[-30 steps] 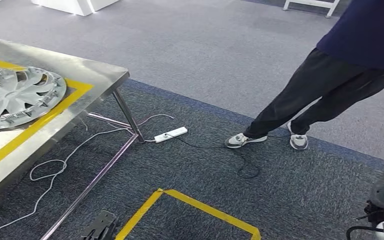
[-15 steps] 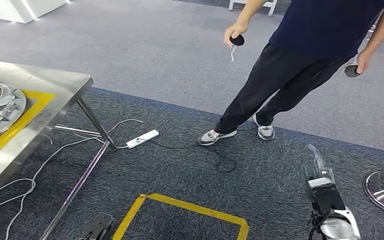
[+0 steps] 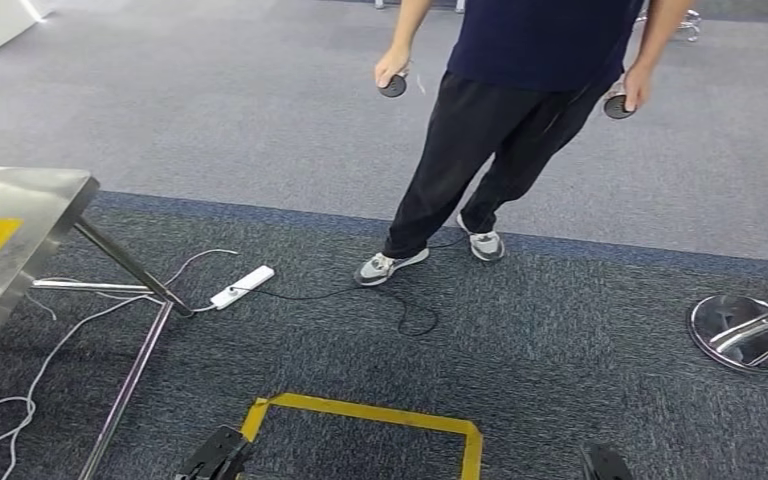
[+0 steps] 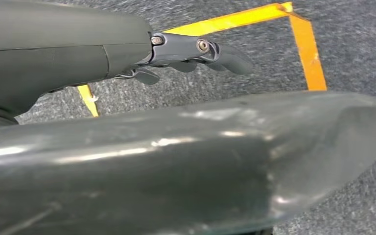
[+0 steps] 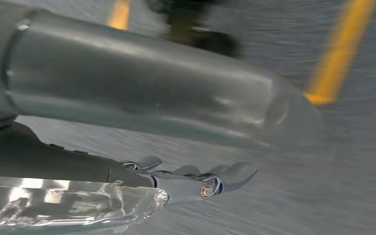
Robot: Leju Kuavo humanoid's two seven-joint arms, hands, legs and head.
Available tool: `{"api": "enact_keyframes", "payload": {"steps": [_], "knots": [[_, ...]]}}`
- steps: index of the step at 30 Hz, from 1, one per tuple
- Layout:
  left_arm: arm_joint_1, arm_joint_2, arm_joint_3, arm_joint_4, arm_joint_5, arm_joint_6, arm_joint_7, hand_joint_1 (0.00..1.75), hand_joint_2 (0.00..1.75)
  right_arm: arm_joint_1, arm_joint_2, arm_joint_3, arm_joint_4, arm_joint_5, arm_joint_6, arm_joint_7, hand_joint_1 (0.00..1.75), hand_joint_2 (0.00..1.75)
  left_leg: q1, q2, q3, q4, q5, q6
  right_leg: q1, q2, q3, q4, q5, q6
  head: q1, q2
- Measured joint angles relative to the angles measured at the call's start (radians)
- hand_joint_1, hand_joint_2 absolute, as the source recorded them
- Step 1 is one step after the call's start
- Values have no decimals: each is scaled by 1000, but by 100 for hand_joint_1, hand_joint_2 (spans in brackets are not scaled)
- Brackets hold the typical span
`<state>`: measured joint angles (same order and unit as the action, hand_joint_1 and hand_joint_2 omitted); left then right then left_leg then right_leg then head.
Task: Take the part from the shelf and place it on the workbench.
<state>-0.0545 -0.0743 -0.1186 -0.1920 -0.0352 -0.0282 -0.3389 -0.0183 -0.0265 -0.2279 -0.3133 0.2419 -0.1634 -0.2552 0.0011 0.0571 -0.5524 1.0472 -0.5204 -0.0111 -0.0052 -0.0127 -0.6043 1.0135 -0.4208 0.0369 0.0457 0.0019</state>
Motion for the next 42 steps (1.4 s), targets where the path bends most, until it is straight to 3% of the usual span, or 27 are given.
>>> {"api": "enact_keyframes", "payload": {"steps": [1, 3, 4, 5, 7, 9, 11, 13, 15, 17, 19, 20, 21, 23, 25, 26, 28, 29, 31, 33, 35, 37, 39, 41, 42], "knots": [[2, 1, 0, 0, 1, 0, -1, 0, 0, 3, 7, -12, 18, -8, 1, 17, 0, 0, 1, -23, -25, 53, -30, -3, -2, 11, 0, -1, 0, -5, -1, 0], [9, 2, 0, 0, 2, 0, 0, 0, 0, 3, 18, -31, 45, -20, 4, 42, 0, 0, 1, -47, -94, 185, -84, -5, -3, 38, 0, -1, -1, -10, -3, 0], [11, 3, 0, 1, 1, -1, 1, 0, 0, 4, 24, -40, 55, -25, 6, 51, 0, 0, 2, -50, -118, 227, -91, -6, -4, 52, 0, -1, -1, -11, -3, 0], [13, 3, 0, 1, -1, -1, 2, 0, 0, 5, 30, -48, 63, -29, 9, 56, 0, 0, 2, -52, -127, 233, -77, -7, -4, 66, 1, -1, -1, -10, -3, 0], [14, 5, 0, 1, -10, -6, 2, 0, 0, 5, 41, -61, 74, -35, 15, 61, 0, 0, 6, -66, -91, 140, -7, -8, -7, 94, 2, 0, 0, -7, -3, 0], [13, 5, 0, 1, -15, -17, -2, 0, 0, 3, 49, -71, 80, -37, 23, 57, 0, 0, 16, -117, -35, 17, 47, -9, -6, 122, -2, 5, 0, 2, -4, 0], [12, 5, 0, 1, -16, -24, -8, 0, 0, 1, 52, -76, 83, -27, 35, 47, 0, 0, 20, -146, -14, -30, 54, -5, -7, 144, -9, 6, 3, 15, -5, 0], [8, 6, 0, 1, -16, -24, -9, 0, 0, 3, 54, -77, 89, -10, 45, 37, 0, 0, 17, -127, -12, -33, 56, 9, -12, 157, -16, 0, 8, 29, -5, 0], [3, 6, 0, 1, -15, -21, -8, 0, 0, 3, 55, -77, 94, 0, 53, 29, 0, 0, 16, -104, -9, -38, 59, 24, -11, 112, -35, 29, -11, 38, -1, 0], [3, 5, 0, 1, -14, -19, -3, 0, 0, -5, 57, -77, 96, 3, 57, 23, 0, 0, 11, -76, -7, -39, 58, 35, -8, 44, -87, 140, -73, 42, 4, 0], [6, 5, 0, 1, -15, -15, 6, 0, 0, -13, 57, -77, 96, 3, 60, 20, 0, 0, 5, -46, -6, -39, 56, 39, -8, 21, -147, 267, -129, 45, 5, 0], [6, 5, 0, 1, -17, -15, 13, 0, 0, -14, 57, -77, 97, 4, 62, 21, 0, 0, 4, -32, -5, -39, 55, 40, -8, 19, -156, 291, -132, 44, 5, 0], [7, 5, 0, 1, -18, -16, 19, 0, 0, -13, 57, -77, 97, 6, 64, 23, 0, 0, 3, -20, -3, -39, 54, 39, -7, 18, -143, 273, -116, 43, 5, 0], [7, 5, 0, 1, -23, -25, 29, 0, 0, -12, 57, -77, 98, 9, 68, 27, 0, 0, 1, 1, 3, -39, 49, 35, -6, -2, -68, 147, -57, 37, 5, 0], [7, 5, 0, 1, -27, -35, 34, 0, 0, -15, 57, -77, 98, 13, 71, 31, 0, 0, -4, 17, 9, -37, 43, 26, -1, -28, -2, 39, -21, 27, 4, 0], [8, 5, 0, 1, -27, -39, 35, 0, 0, -16, 58, -77, 99, 14, 73, 34, 0, 0, -5, 24, 11, -36, 42, 21, 2, -34, 9, 20, -16, 22, 3, 0], [9, 5, 0, 1, -27, -46, 36, 0, 0, -15, 58, -77, 102, 18, 75, 38, 0, 0, -4, 37, 12, -37, 41, 11, 6, -17, 6, 16, -13, 10, 3, 0], [8, 5, 0, 1, -27, -48, 36, 0, 0, -12, 59, -77, 104, 19, 76, 40, 0, 0, -2, 33, 12, -34, 37, 5, 5, -8, 6, 13, -10, 5, 2, 0], [9, 5, 0, 1, -27, -49, 36, 0, 0, -12, 61, -77, 106, 22, 76, 42, 0, 0, 2, -4, -10, 15, 2, -4, 1, 9, 8, 6, -5, -8, 0, 0], [14, 6, 0, 1, -27, -50, 35, 0, 0, -14, 62, -77, 106, 23, 74, 44, 0, 0, 3, -43, -68, 133, -56, -9, -1, 29, 7, 4, -4, -16, -3, 0], [20, 6, 0, 1, -25, -55, 34, 0, 0, -14, 63, -78, 107, 23, 73, 46, 0, 0, 5, -52, -117, 221, -78, -12, -2, 53, 6, 4, -3, -18, -4, 0], [21, 6, 0, 2, -25, -55, 35, 0, 0, -12, 64, -78, 109, 24, 73, 49, 0, 0, 8, -55, -107, 188, -35, -14, -4, 78, 6, 5, -1, -15, -4, 0], [17, 6, 0, 2, -26, -52, 38, 0, 0, -13, 66, -78, 111, 26, 75, 51, 0, 0, 16, -89, -51, 70, 28, -16, -5, 103, 4, 7, 1, -7, -4, 0], [14, 7, 0, 2, -27, -55, 41, 0, 0, -15, 68, -78, 111, 28, 77, 52, 0, 0, 22, -127, -12, -12, 51, -13, -5, 125, -4, 12, 3, 6, -5, 0], [12, 7, 0, 2, -28, -58, 43, 0, 0, -15, 68, -78, 111, 29, 77, 52, 0, 0, 21, -134, -6, -27, 50, -8, -6, 136, -9, 12, 5, 13, -6, 0]]}}
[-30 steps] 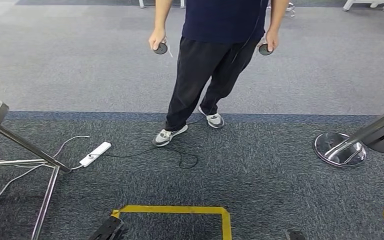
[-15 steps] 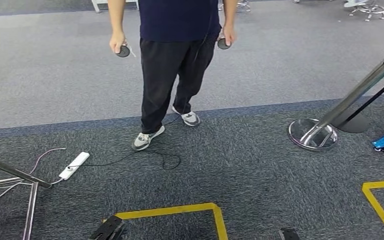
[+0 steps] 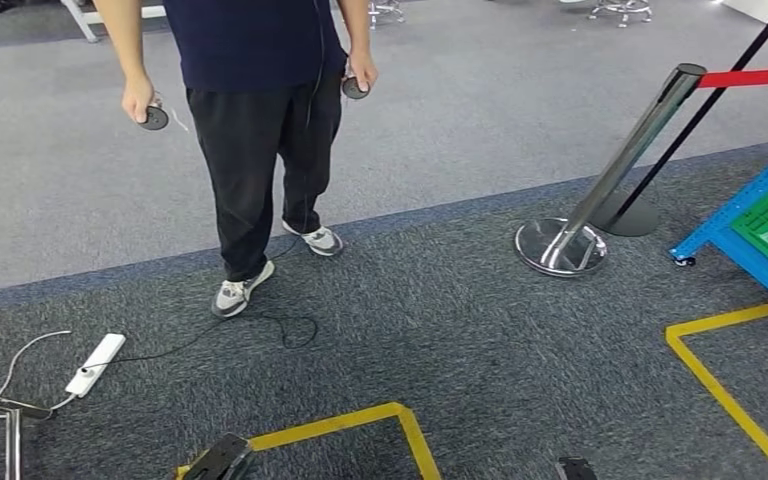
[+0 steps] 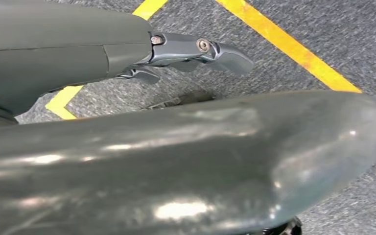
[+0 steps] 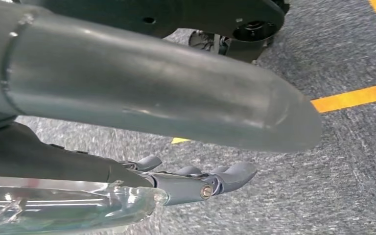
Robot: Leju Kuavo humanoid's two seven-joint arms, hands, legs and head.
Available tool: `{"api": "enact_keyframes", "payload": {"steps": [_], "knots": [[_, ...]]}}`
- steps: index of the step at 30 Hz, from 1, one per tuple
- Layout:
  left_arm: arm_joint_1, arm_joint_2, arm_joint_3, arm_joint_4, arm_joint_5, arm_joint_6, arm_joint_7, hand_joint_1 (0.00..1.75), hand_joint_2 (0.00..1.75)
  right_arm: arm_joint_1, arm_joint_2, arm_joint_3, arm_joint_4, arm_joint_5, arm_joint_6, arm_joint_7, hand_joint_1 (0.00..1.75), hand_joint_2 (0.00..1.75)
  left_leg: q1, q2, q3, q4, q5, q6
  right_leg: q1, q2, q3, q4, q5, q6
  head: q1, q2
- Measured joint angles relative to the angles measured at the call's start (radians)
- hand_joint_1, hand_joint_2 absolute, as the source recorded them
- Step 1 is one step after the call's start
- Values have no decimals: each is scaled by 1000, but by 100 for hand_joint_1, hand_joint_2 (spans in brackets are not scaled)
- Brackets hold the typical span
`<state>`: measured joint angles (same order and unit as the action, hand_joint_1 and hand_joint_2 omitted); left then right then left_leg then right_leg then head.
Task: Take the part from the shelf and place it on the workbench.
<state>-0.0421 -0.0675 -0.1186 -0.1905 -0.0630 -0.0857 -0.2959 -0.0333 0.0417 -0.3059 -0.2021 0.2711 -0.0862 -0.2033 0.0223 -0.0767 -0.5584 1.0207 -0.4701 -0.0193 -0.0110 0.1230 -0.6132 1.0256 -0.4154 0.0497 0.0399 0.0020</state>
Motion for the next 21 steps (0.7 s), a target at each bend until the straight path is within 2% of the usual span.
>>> {"api": "enact_keyframes", "payload": {"steps": [1, 2, 3, 4, 6, 7, 8, 9, 10, 11, 13, 14, 15, 17, 19, 21], "knots": [[-1, 0, 0, 0, 0, -4, 1, 0, 0, 2, 0, 0, 0, 0, -1, -2, 0, 0, -2, 8, 0, -1, 0, 7, -3, 10, -6, -3, 3, 7, 0, 0], [-3, 1, 0, 0, 0, -7, 2, 0, 0, 6, 1, -1, 1, 0, -4, -5, 0, 0, -4, 19, 1, -4, 3, 16, -6, 9, -10, -4, 5, 13, -1, 0], [-4, 2, 0, 0, 0, -9, 1, 0, 0, 8, 2, -2, 1, -1, -8, -9, 0, 0, -5, 30, 1, -6, 5, 24, -6, -9, -18, 6, -2, 17, 1, 0], [-5, 2, 0, 0, 0, -10, 1, 0, 0, 8, 3, -3, 1, -2, -12, -14, 0, 0, -5, 42, 1, -7, 7, 32, -6, -36, -35, 36, -20, 19, 4, 0], [-1, 2, 0, 0, -1, -10, 1, 0, 0, 0, 5, -5, 1, -2, -19, -23, 0, 0, -11, 70, 1, -8, 7, 41, -4, -95, -90, 156, -86, 22, 10, 0], [2, 3, 0, 0, -2, -10, 1, 0, 0, -4, 5, -6, 1, -2, -22, -26, 0, 0, -14, 84, 1, -8, 6, 43, -4, -107, -121, 223, -116, 24, 10, 0], [4, 3, 0, 0, -2, -10, 2, 0, 0, -5, 6, -7, 1, -2, -24, -28, 0, 0, -16, 98, 2, -8, 5, 44, -4, -113, -141, 270, -132, 24, 10, 0], [5, 3, 0, 0, -2, -9, 3, 0, 0, -4, 6, -8, 1, -3, -26, -29, 0, 0, -17, 111, 2, -8, 4, 44, -4, -115, -143, 281, -129, 24, 10, 0], [5, 4, 0, 0, -2, -8, 6, 0, 0, -2, 6, -10, 1, -3, -27, -30, 0, 0, -17, 122, 4, -8, 3, 44, -4, -118, -124, 253, -110, 23, 10, 0], [4, 4, 0, 0, -2, -8, 9, 0, 0, -2, 6, -12, 1, -5, -28, -30, 0, 0, -18, 132, 7, -8, 1, 42, -3, -128, -88, 193, -80, 22, 11, 0], [5, 4, 0, 0, -2, -7, 13, 0, 0, -5, 6, -19, 1, -12, -28, -31, 0, 0, -21, 151, 13, -6, -6, 34, 1, -168, -14, 64, -37, 15, 10, 0], [5, 4, 0, 0, -2, -7, 14, 0, 0, -8, 6, -22, 1, -16, -28, -31, 0, 0, -24, 160, 15, -5, -9, 28, 4, -181, 7, 28, -29, 10, 9, 0], [5, 5, 0, 0, -2, -6, 15, 0, 0, -10, 6, -27, 1, -19, -29, -32, 0, 0, -25, 168, 17, -6, -10, 23, 7, -184, 13, 15, -28, 4, 9, 0], [3, 5, 0, 0, -3, -4, 15, 0, 0, -9, 6, -34, 1, -23, -29, -33, 0, 0, -23, 180, 21, -8, -12, 12, 9, -161, 13, 11, -23, -9, 9, 0], [1, 4, 0, 0, -5, -2, 16, 0, 0, -7, 7, -40, 1, -25, -30, -33, 0, 0, -18, 148, 13, 17, -33, 1, 5, -141, 14, 4, -18, -22, 7, 0], [3, 4, 0, 0, -7, -2, 16, 0, 0, -10, 7, -44, 1, -26, -30, -33, 0, 0, -15, 100, -35, 121, -90, -4, 2, -120, 15, 1, -15, -31, 2, 0]]}}
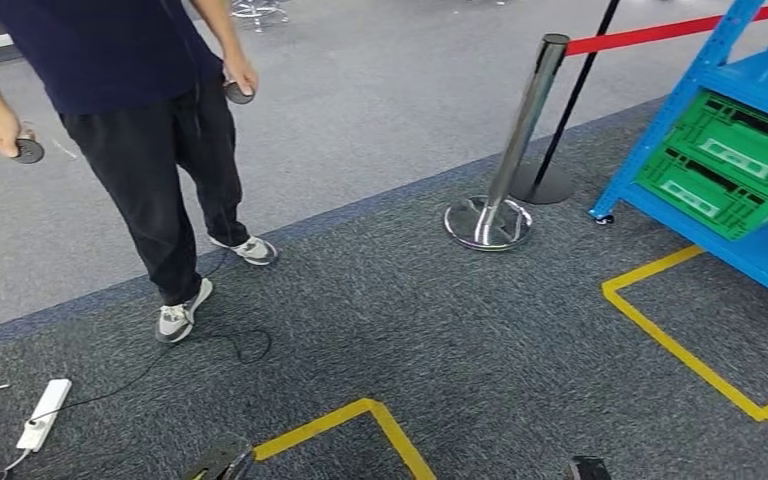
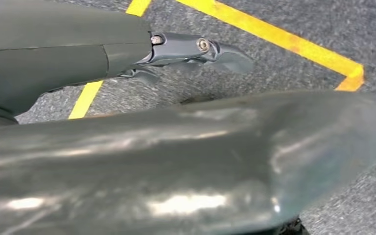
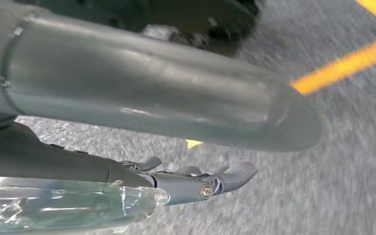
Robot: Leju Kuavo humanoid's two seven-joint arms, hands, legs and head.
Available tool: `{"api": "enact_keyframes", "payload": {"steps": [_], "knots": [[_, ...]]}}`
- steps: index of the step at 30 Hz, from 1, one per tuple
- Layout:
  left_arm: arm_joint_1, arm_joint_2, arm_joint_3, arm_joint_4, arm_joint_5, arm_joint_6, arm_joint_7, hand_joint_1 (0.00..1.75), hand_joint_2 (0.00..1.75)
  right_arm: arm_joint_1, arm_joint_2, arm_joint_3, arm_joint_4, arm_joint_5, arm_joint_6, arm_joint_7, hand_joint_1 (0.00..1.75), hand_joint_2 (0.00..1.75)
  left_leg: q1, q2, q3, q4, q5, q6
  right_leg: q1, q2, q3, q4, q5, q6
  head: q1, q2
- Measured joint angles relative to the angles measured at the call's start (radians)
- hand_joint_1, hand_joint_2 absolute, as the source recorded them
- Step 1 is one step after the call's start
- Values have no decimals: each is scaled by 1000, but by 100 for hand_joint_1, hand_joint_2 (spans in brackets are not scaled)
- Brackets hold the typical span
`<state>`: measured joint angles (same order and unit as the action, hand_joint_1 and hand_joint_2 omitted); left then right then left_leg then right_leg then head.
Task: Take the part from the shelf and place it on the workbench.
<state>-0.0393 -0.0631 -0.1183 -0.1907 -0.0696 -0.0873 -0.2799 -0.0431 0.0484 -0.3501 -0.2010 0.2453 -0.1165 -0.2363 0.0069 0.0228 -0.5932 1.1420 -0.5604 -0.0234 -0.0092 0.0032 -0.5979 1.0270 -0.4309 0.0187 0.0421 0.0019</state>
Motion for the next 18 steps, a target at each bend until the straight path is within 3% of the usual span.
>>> {"api": "enact_keyframes", "payload": {"steps": [2, 3, 4, 5, 7, 9, 11, 12, 14, 16, 18], "knots": [[4, 0, 0, 0, -1, 0, 1, 0, 0, -1, 0, -2, 0, 0, 1, 0, 0, 0, 0, -15, -66, 125, -46, -2, 0, 26, 0, 0, 0, -4, -2, 0], [5, 0, 0, 0, -2, 0, 1, 0, 0, 0, 1, -3, 0, 0, 1, 1, 0, 0, 0, -17, -84, 150, -42, -2, 0, 39, 0, 0, 0, -4, -2, 0], [5, 0, 0, 0, -2, 0, 1, 0, 0, 1, 1, -3, 0, 0, 2, 1, 0, 0, 1, -19, -84, 137, -19, -1, -1, 53, 1, 0, 0, -3, -2, 0], [5, 0, 0, 0, -2, 0, 1, 0, 0, 2, 2, -4, 0, 0, 2, 1, 0, 0, 2, -24, -65, 88, 19, 0, -2, 67, 2, 0, 0, -2, -2, 0], [4, 0, 0, 0, -2, 0, 1, 0, 0, 2, 3, -4, 0, 0, 2, 1, 0, 0, 10, -68, -8, -44, 85, -1, -3, 94, 0, 4, 0, 7, -3, 0], [4, 0, 0, 1, -3, 0, 4, 0, 0, 2, 3, -4, 0, 1, 2, 2, 0, 0, 15, -105, 21, -115, 104, 1, -4, 117, -8, 5, 3, 21, -4, 0], [3, 0, 0, 1, -5, 1, 7, 0, 0, 6, 3, -5, 0, 2, 2, 2, 0, 0, 12, -94, 23, -123, 106, 13, -8, 137, -16, -2, 10, 36, -4, 0], [3, 0, 0, 1, -5, 3, 7, 0, 0, 10, 3, -6, 0, 3, 3, 2, 0, 0, 11, -83, 24, -126, 108, 20, -9, 132, -21, 0, 8, 42, -4, 0], [2, 1, 0, 1, -6, 11, 8, 0, 0, 10, 4, -9, 0, 3, 3, 3, 0, 0, 10, -57, 27, -132, 111, 34, -5, 82, -52, 53, -24, 49, 2, 0], [3, 1, 0, 1, -7, 19, 8, 0, 0, 6, 5, -11, 0, 3, 3, 3, 0, 0, 3, -29, 27, -132, 108, 43, -3, 23, -113, 182, -89, 51, 7, 0], [4, 0, 0, 1, -7, 25, 11, 0, 0, 8, 5, -12, 0, 3, 4, 3, 0, 0, -3, -2, 29, -132, 106, 45, -3, 6, -157, 279, -120, 51, 7, 0]]}}
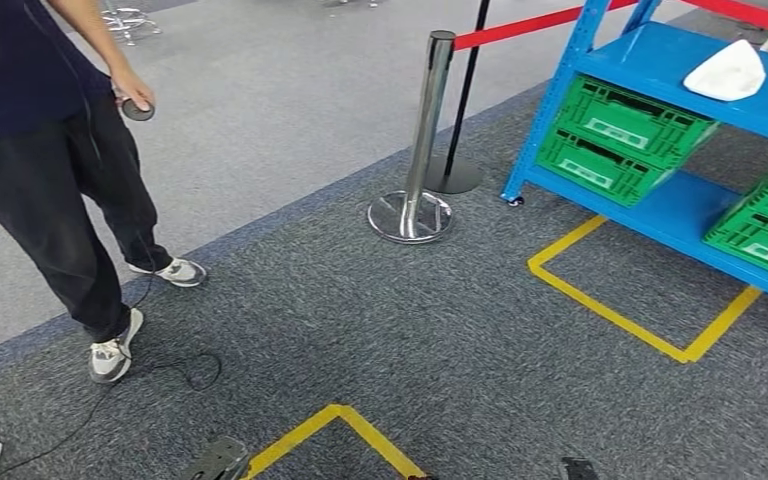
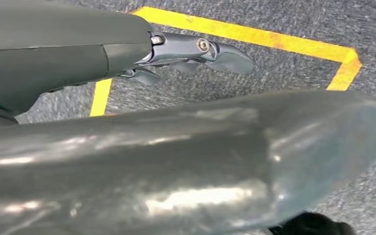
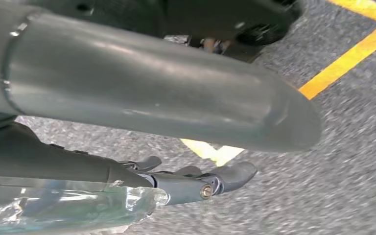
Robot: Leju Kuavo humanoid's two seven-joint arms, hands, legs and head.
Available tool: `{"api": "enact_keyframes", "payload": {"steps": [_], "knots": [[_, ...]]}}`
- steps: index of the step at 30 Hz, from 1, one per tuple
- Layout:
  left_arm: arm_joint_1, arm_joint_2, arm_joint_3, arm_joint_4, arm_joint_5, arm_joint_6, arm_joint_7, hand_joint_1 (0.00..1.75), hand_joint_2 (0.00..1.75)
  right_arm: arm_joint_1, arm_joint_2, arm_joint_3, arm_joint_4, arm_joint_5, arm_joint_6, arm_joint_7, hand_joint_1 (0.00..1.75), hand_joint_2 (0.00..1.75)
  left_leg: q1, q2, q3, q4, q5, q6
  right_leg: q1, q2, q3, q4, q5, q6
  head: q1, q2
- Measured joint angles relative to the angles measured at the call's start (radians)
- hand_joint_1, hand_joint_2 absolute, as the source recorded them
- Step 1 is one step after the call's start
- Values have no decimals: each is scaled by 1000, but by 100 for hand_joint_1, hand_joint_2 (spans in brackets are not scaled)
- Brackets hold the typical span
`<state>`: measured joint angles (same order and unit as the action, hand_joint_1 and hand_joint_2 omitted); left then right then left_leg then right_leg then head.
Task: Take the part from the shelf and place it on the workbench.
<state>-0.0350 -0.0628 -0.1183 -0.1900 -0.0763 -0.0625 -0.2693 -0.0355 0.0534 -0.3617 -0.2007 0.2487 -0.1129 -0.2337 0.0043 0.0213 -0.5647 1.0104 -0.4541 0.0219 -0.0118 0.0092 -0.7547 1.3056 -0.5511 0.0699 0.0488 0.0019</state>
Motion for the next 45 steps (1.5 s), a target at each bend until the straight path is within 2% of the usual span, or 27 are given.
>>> {"api": "enact_keyframes", "payload": {"steps": [1, 2, 5, 6, 8, 9, 11, 13, 14, 15, 16, 18, 20, 22, 24, 26, 28, 30, 31, 32, 33, 35, 37, 39, 41, 43, 45], "knots": [[-1, 0, 0, 0, 0, 2, 1, 0, 0, 2, 0, 0, 0, 0, 0, 0, 0, 0, -1, 12, 1, 0, -1, 0, 0, -2, 5, -4, 11, -1, 0, 0], [-2, -1, 0, 0, 2, 2, 2, 0, 0, 3, 0, -1, 0, 0, 0, 0, 0, 0, -2, 23, 3, 0, -2, -1, 0, -7, 32, -50, 37, -2, 0, 0], [-4, -3, 3, 0, 21, 0, 5, 0, 0, 0, 0, -2, 0, 5, 3, 1, 0, 0, -6, 52, 12, 1, -10, -11, 5, -52, 143, -239, 106, -11, -1, 0], [-5, -3, 4, 0, 27, -3, 7, 0, 0, -1, 0, -2, 0, 7, 4, 2, 0, 0, -8, 59, 15, 1, -12, -16, 7, -60, 159, -265, 110, -16, -2, 0], [-7, -5, 6, 0, 32, -1, 8, 0, 0, 0, 1, -2, 0, 11, 6, 3, 0, 0, -7, 72, 18, 0, -12, -27, 12, -46, 158, -271, 111, -29, -3, 0], [-8, -6, 6, 0, 31, 4, 8, 0, 0, 2, 1, -2, 0, 11, 6, 4, 0, 0, -4, 71, 20, 1, -15, -34, 11, -36, 158, -274, 113, -35, -3, 0], [-10, -7, 6, 0, 27, 12, 8, 0, 0, 2, 1, -2, 0, 12, 7, 4, 0, 0, -1, 39, 4, 40, -45, -46, 6, -19, 161, -281, 119, -48, -6, 0], [-8, -7, 6, 0, 27, 7, 10, 0, 0, -1, 2, -3, 0, 13, 10, 4, 0, 0, 1, -1, -52, 161, -108, -52, 3, 1, 162, -283, 123, -54, -10, 0], [-6, -7, 6, 0, 29, 2, 12, 0, 0, -2, 3, -3, 0, 14, 11, 5, 0, 0, 1, -10, -87, 229, -135, -53, 2, 13, 162, -283, 123, -55, -11, 0], [-4, -7, 6, 0, 31, -4, 14, 0, 0, -1, 4, -3, 0, 15, 12, 5, 0, 0, 1, -13, -112, 273, -143, -54, 2, 25, 162, -283, 123, -56, -11, 0], [-3, -7, 6, 0, 32, -8, 15, 0, 0, 0, 5, -3, 0, 16, 13, 6, 0, 0, 2, -15, -121, 280, -131, -54, 1, 38, 162, -283, 123, -55, -11, 0], [-2, -6, 6, 0, 33, -11, 16, 0, 0, 0, 7, -3, 0, 17, 13, 8, 0, 0, 6, -28, -85, 190, -62, -54, -2, 65, 163, -282, 124, -52, -11, 0], [-2, -6, 6, 0, 32, -9, 16, 0, 0, -2, 8, -3, 0, 18, 13, 8, 0, 0, 12, -68, -26, 59, -7, -54, -2, 91, 160, -278, 123, -42, -12, 0], [-3, -6, 6, 0, 26, -6, 20, 0, 0, -1, 8, -4, 0, 19, 11, 8, 0, 0, 14, -91, -2, 4, 2, -48, -2, 112, 152, -278, 125, -29, -14, 0], [-5, -6, 6, 0, 17, 1, 25, 0, 0, 5, 8, -5, 0, 21, 7, 8, 0, 0, 12, -73, 0, -1, 4, -33, -6, 123, 144, -283, 129, -15, -14, 0], [-6, -5, 6, 0, 13, 8, 28, 0, 0, 7, 8, -7, 0, 21, 3, 10, 0, 0, 12, -52, 1, -6, 7, -17, -5, 84, 122, -249, 106, -7, -8, 0], [-4, -4, 6, 0, 11, 12, 29, 0, 0, 2, 9, -7, 0, 22, 2, 11, 0, 0, 8, -27, 2, -7, 6, -7, -2, 22, 69, -135, 41, -3, -1, 0], [-1, -4, 6, 0, 8, 12, 31, 0, 0, -1, 10, -7, 0, 23, 2, 12, 0, 0, 3, -1, 3, -7, 4, -4, -2, 1, 13, -15, -9, -1, 0, 0], [-1, -4, 6, 0, 6, 12, 35, 0, 0, 0, 10, -7, 0, 24, 2, 13, 0, 0, 2, 11, 4, -6, 2, -3, -2, -1, 5, 3, -9, -1, 0, 0], [-1, -4, 6, 0, 4, 11, 38, 0, 0, 2, 10, -7, 0, 24, 2, 14, 0, 0, 1, 22, 6, -6, 0, -4, -2, -4, 20, -21, 11, -1, 0, 0], [-1, -4, 6, 0, 3, 12, 42, 0, 0, 2, 10, -8, 0, 25, 3, 15, 0, 0, 1, 33, 10, -6, -3, -6, -1, -13, 53, -80, 43, -3, 0, 0], [-2, -5, 6, 0, 2, 14, 48, 0, 0, 0, 10, -8, 0, 26, 4, 17, 0, 0, -3, 52, 20, -5, -11, -14, 2, -57, 128, -214, 96, -10, 0, 0], [-3, -5, 6, 0, 2, 16, 54, 0, 0, -3, 11, -8, 0, 27, 5, 18, 0, 0, -8, 67, 26, -4, -15, -24, 6, -78, 159, -268, 110, -20, -1, 0], [-6, -5, 6, 0, 1, 17, 59, 0, 0, -3, 11, -8, 0, 28, 6, 18, 0, 0, -6, 81, 29, -6, -18, -35, 8, -55, 157, -270, 113, -33, -2, 0], [-8, -6, 6, 0, 1, 17, 60, 0, 0, -2, 11, -8, 0, 31, 6, 19, 0, 0, -2, 58, 23, 16, -39, -46, 4, -33, 158, -276, 118, -46, -5, 0], [-8, -6, 6, 0, -3, 17, 60, 0, 0, -6, 11, -8, 0, 34, 6, 19, 0, 0, 2, 11, -22, 116, -94, -53, 0, -11, 159, -279, 121, -55, -9, 0], [-6, -6, 5, 0, -6, 18, 60, 0, 0, -8, 11, -9, 0, 39, 6, 20, 0, 0, 3, -9, -88, 241, -141, -55, 0, 16, 158, -279, 121, -58, -11, 0]]}}
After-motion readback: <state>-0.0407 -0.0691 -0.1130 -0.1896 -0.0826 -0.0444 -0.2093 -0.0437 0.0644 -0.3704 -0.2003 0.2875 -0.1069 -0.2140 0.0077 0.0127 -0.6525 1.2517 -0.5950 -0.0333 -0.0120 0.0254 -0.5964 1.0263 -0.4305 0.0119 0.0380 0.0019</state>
